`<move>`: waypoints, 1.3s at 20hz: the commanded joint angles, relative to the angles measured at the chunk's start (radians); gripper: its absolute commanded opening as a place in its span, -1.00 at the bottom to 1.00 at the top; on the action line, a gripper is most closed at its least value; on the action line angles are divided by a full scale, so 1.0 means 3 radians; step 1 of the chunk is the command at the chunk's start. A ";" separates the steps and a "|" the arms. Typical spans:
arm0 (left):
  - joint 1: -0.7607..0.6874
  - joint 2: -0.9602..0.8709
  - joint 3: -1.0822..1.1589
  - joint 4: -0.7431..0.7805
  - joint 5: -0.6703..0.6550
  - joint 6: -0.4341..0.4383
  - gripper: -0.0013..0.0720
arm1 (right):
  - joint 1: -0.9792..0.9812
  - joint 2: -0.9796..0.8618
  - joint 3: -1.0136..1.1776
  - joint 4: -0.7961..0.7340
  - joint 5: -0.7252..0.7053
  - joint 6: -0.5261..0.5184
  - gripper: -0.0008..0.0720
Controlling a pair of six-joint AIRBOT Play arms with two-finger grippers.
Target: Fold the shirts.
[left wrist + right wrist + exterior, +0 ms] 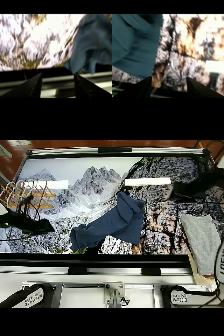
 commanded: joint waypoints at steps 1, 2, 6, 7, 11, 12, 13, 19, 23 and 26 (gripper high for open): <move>0.0111 -0.0001 -0.0715 -0.0483 0.0001 0.0251 0.69 | -0.0341 0.0526 -0.0866 0.0099 0.0028 -0.0079 0.52; 0.0058 -0.0001 -0.0952 -0.0724 0.0224 0.0291 0.78 | -0.0373 0.0629 -0.1133 0.0244 -0.0017 -0.0123 0.52; -0.0327 -0.0043 -0.1386 -0.1231 0.0875 0.0539 0.85 | -0.0375 0.0782 -0.1794 0.0610 -0.0212 -0.0312 0.52; -0.0425 -0.0079 -0.1389 -0.1180 0.0963 0.0538 0.85 | -0.0375 0.0779 -0.1850 0.0615 -0.0282 -0.0310 0.52; -0.0547 -0.0155 -0.1368 -0.1211 0.1333 0.0535 0.11 | -0.0374 0.0779 -0.2041 0.0622 -0.0437 -0.0230 0.52; -0.0546 -0.0155 -0.1368 -0.1205 0.1333 0.0538 -0.33 | -0.0371 0.0779 -0.2135 0.0627 -0.0478 -0.0220 0.52; -0.0542 -0.0153 -0.1367 -0.1205 0.1326 0.0538 -0.58 | -0.0371 0.0779 -0.2270 0.0631 -0.0551 -0.0216 0.52; -0.0542 -0.0114 -0.1108 -0.1054 0.1071 0.0746 -0.87 | -0.0017 0.0717 -0.3179 0.1354 -0.1442 -0.0348 0.84; -0.0543 -0.0102 -0.0870 -0.1049 0.0905 0.0749 -0.87 | 0.0253 0.0356 -0.3237 0.1652 -0.1659 -0.0393 0.83; -0.0543 -0.0102 -0.0732 -0.1044 0.0821 0.0749 -0.87 | 0.0429 0.0229 -0.3237 0.1825 -0.1846 -0.0399 0.83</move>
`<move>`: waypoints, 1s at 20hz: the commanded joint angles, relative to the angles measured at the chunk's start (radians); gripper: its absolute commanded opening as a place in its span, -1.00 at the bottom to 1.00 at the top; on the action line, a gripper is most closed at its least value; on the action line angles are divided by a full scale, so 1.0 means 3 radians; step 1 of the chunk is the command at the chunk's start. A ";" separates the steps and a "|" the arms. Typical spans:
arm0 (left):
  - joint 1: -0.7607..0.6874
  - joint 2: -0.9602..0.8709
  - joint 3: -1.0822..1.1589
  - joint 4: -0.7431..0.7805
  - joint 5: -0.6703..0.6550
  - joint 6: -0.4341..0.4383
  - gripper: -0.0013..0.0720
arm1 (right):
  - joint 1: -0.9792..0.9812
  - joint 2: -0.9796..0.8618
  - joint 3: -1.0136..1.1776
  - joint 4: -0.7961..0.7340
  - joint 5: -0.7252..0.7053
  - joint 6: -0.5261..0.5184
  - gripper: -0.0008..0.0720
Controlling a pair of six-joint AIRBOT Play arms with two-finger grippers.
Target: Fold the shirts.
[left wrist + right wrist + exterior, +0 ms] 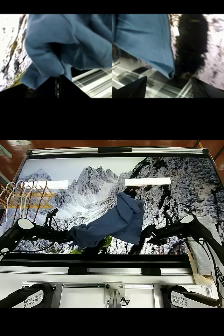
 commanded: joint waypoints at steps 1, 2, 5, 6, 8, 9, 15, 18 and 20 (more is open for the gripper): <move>0.0003 0.0004 0.0192 0.0019 -0.0135 0.0014 -0.87 | 0.0234 -0.0163 -0.0046 0.0317 -0.0258 -0.0045 0.83; 0.0001 0.0004 0.0259 0.0019 -0.0158 0.0014 -0.87 | 0.0303 -0.0179 -0.0046 0.0341 -0.0273 -0.0042 0.83; 0.0001 0.0004 0.0500 0.0019 -0.0173 0.0025 -0.87 | 0.0510 -0.0233 -0.0046 0.0331 -0.0404 0.0051 0.82; 0.0001 0.0004 0.0601 0.0019 -0.0205 0.0024 -0.87 | 0.0572 -0.0245 -0.0046 0.0347 -0.0474 0.0079 0.76; 0.0001 0.0004 0.0805 0.0019 -0.0298 0.0025 -0.87 | 0.0642 -0.0248 -0.0046 0.0387 -0.0610 0.0169 0.20; 0.0003 0.0004 0.0899 0.0019 -0.0322 0.0025 -0.87 | 0.0637 -0.0248 -0.0046 0.0431 -0.0632 0.0174 -0.23; 0.0005 0.0046 0.1583 0.0020 -0.0369 0.0038 -0.87 | 0.0449 -0.0022 0.0326 0.0506 -0.0268 -0.0275 -0.77; 0.0079 0.0186 0.2518 0.0019 -0.0367 0.0108 -0.88 | 0.0081 0.0585 0.1101 0.0521 -0.0074 -0.0580 -0.77; 0.0165 0.0289 0.3401 0.0018 -0.0248 0.0135 -0.87 | -0.0197 0.1069 0.1826 0.0516 -0.0234 -0.0684 -0.77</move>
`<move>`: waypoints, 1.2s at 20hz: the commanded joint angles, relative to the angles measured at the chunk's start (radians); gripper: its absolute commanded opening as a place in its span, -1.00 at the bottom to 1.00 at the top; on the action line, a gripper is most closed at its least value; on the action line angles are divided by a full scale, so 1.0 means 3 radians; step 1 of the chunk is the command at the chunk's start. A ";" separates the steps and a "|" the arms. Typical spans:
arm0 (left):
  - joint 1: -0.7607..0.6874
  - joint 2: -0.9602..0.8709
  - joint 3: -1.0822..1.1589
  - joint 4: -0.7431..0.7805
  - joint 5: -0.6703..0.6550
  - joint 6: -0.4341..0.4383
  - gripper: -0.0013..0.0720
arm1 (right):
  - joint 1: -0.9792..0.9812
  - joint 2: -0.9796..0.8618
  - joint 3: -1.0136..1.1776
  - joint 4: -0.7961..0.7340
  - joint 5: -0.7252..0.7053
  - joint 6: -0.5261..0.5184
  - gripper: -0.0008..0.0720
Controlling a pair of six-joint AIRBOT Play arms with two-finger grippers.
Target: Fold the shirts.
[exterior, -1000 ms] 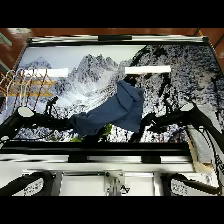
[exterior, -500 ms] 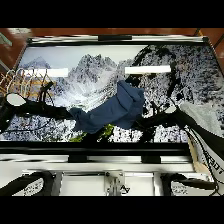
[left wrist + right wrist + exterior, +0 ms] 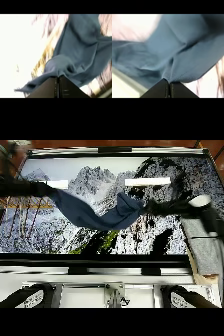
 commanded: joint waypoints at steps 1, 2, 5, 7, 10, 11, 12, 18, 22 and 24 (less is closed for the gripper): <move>0.0142 0.0164 0.1409 -0.0001 0.0270 0.0024 -0.87 | -0.0436 0.0746 0.1104 0.0013 -0.0214 -0.0257 -0.77; 0.0197 0.0205 0.1779 -0.0001 0.0449 -0.0061 -0.87 | -0.0551 0.0952 0.1445 -0.0004 -0.0429 -0.0254 -0.77; 0.0281 0.0454 0.2373 -0.0003 0.1088 -0.0296 -0.87 | -0.0769 0.1339 0.2218 -0.0010 -0.0718 -0.0243 -0.77; 0.0280 0.0743 0.2277 -0.0001 0.1457 -0.0388 -0.87 | -0.0799 0.1502 0.2527 -0.0010 -0.0711 -0.0181 -0.76; 0.0281 0.1055 0.2069 0.0029 0.1545 -0.0390 -0.87 | -0.0800 0.1677 0.2625 -0.0079 -0.0752 -0.0151 -0.76; 0.0281 0.1115 0.2019 0.0117 0.1504 -0.0390 -0.87 | -0.0799 0.1699 0.2625 -0.0211 -0.0718 -0.0076 -0.76; 0.0281 0.1130 0.2005 0.0252 0.1404 -0.0390 -0.87 | -0.0800 0.1696 0.2623 -0.0351 -0.0629 0.0060 -0.76; 0.0280 0.0814 0.1526 0.0593 0.0203 -0.0392 -0.87 | -0.0799 0.1137 0.2616 -0.1456 0.1156 0.0916 -0.76; 0.0280 0.0347 0.0687 0.0586 -0.0039 -0.0392 -0.87 | -0.0764 0.0498 0.2031 -0.1558 0.1587 0.0983 -0.76; 0.0280 -0.0013 0.0443 0.0585 0.0090 -0.0392 -0.87 | -0.0676 0.0158 0.1658 -0.1583 0.1012 0.0974 -0.76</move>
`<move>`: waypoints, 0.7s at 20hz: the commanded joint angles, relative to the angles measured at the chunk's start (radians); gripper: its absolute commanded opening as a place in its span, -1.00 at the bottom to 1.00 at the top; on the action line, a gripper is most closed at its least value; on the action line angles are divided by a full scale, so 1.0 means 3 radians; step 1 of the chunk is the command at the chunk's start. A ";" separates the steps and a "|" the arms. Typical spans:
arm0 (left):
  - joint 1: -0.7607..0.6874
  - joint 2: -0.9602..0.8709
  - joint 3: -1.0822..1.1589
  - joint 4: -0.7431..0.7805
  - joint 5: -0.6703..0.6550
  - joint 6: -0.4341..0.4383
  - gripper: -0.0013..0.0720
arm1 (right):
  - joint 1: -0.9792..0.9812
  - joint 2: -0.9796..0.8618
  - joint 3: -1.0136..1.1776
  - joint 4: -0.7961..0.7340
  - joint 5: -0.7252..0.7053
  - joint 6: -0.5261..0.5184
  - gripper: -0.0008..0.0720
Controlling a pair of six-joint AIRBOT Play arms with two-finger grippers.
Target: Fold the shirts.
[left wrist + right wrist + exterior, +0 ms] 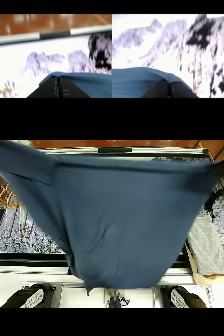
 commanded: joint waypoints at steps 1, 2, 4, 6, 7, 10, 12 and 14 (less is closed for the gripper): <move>0.0003 -0.0587 -0.0432 0.0023 -0.0056 -0.0003 -0.87 | 0.0118 -0.0621 -0.0490 -0.0145 -0.0453 0.0116 -0.77; 0.0004 -0.0802 -0.0425 -0.0032 -0.0023 -0.0001 -0.87 | 0.0182 -0.0852 -0.0502 -0.0134 -0.0716 0.0154 -0.76; 0.0004 -0.1133 -0.0421 -0.0214 0.0191 0.0000 -0.87 | 0.0294 -0.1237 -0.0502 0.0013 -0.1202 0.0223 -0.76; 0.0004 -0.1373 -0.0421 -0.0384 0.0467 0.0000 -0.87 | 0.0381 -0.1544 -0.0502 0.0126 -0.1572 0.0361 -0.76; 0.0003 -0.1474 -0.0422 -0.0413 0.0549 0.0000 -0.87 | 0.0421 -0.1671 -0.0502 0.0121 -0.1670 0.0416 -0.76; -0.0004 -0.1774 -0.0422 -0.0415 0.0426 -0.0001 -0.87 | 0.0492 -0.1977 -0.0502 0.0123 -0.1713 0.0645 -0.76; -0.0024 -0.1952 -0.0422 -0.0415 0.0128 -0.0050 -0.87 | 0.0520 -0.2075 -0.0502 0.0126 -0.1634 0.0702 -0.76; -0.0031 -0.2043 -0.0421 -0.0416 -0.0106 -0.0234 -0.15 | 0.0520 -0.2064 -0.0497 0.0195 -0.1558 0.0702 -0.31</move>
